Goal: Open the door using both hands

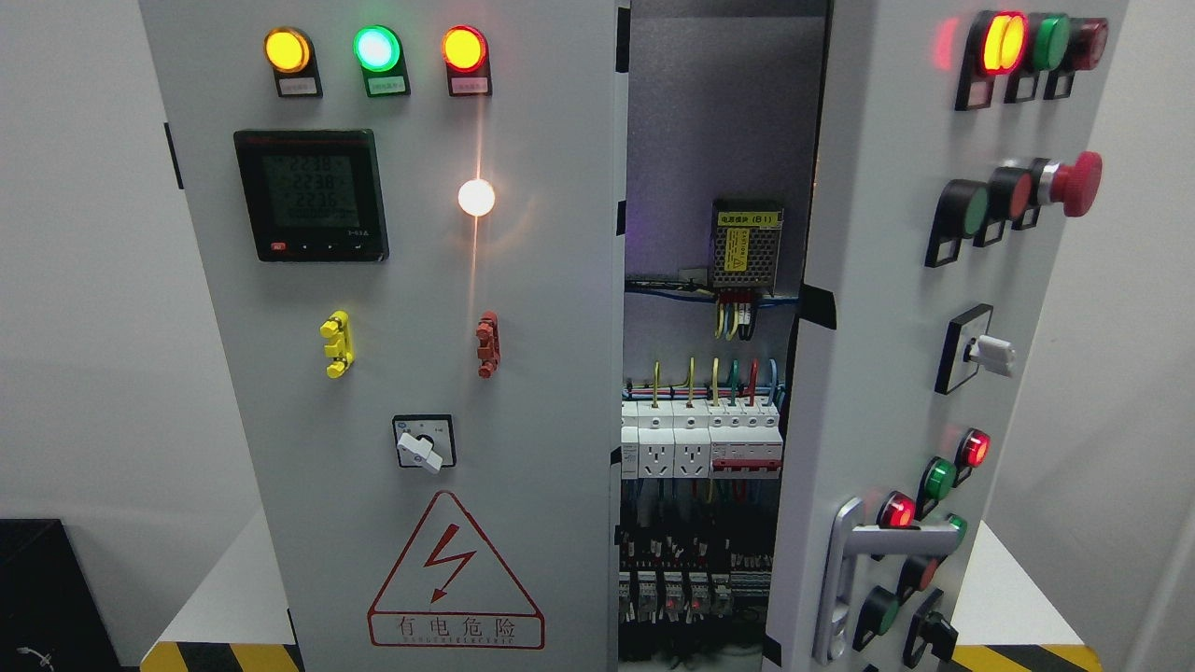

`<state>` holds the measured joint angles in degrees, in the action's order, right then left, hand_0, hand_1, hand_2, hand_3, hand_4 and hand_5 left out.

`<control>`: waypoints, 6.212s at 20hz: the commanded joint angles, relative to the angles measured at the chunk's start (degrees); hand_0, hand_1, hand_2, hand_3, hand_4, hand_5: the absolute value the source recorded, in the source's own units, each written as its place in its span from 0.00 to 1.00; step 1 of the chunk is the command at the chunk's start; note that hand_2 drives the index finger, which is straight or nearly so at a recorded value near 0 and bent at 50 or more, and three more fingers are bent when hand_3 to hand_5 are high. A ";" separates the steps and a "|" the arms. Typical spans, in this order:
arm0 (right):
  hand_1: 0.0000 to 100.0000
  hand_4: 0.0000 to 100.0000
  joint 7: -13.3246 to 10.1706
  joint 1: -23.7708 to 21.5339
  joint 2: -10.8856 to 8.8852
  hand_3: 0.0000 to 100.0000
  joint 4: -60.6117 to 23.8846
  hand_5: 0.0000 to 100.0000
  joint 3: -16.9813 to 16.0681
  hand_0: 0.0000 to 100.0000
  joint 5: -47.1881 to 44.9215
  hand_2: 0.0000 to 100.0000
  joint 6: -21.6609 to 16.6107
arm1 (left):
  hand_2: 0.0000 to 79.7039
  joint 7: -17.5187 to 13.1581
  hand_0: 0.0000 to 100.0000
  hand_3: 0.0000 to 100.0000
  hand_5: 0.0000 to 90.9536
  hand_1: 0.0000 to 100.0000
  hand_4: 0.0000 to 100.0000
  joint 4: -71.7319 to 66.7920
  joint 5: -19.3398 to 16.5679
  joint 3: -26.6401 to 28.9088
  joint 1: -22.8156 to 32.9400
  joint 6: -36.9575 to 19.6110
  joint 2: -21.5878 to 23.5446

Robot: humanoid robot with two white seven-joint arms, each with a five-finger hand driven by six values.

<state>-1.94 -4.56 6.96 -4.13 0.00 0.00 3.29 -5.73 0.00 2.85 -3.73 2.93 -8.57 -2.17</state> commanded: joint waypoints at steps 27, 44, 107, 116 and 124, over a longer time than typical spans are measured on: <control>0.00 0.00 0.01 -0.01 -0.02 0.00 0.00 0.00 -0.44 0.00 -0.44 0.00 -0.04 | 0.00 -7.36 0.00 0.00 0.00 0.00 0.00 46.10 0.40 -11.19 11.03 0.04 9.36; 0.00 0.00 0.01 -0.01 -0.02 0.00 0.00 0.00 -0.35 0.00 -0.53 0.00 -0.04 | 0.00 -7.45 0.00 0.00 0.00 0.00 0.00 102.54 17.70 -22.99 13.86 0.75 38.01; 0.00 0.00 0.01 -0.01 -0.02 0.00 0.00 0.00 -0.44 0.00 -0.53 0.00 -0.04 | 0.00 -7.37 0.00 0.00 0.00 0.00 0.00 99.41 81.43 -47.95 -77.81 21.05 27.66; 0.00 0.00 0.01 -0.01 -0.02 0.00 0.00 0.00 -0.35 0.00 -0.44 0.00 -0.04 | 0.00 -7.45 0.00 0.00 0.00 0.00 0.00 98.09 85.04 -49.00 -78.61 21.58 26.78; 0.00 0.00 0.01 -0.01 0.07 0.00 0.00 0.00 -0.35 0.00 -0.44 0.00 -0.04 | 0.00 -7.45 0.00 0.00 0.00 0.00 0.00 98.52 85.22 -49.27 -78.69 22.54 25.46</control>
<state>-1.94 -4.56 6.96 -4.13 0.00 0.00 3.30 -13.15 99.50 87.40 -52.11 -75.50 13.83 25.73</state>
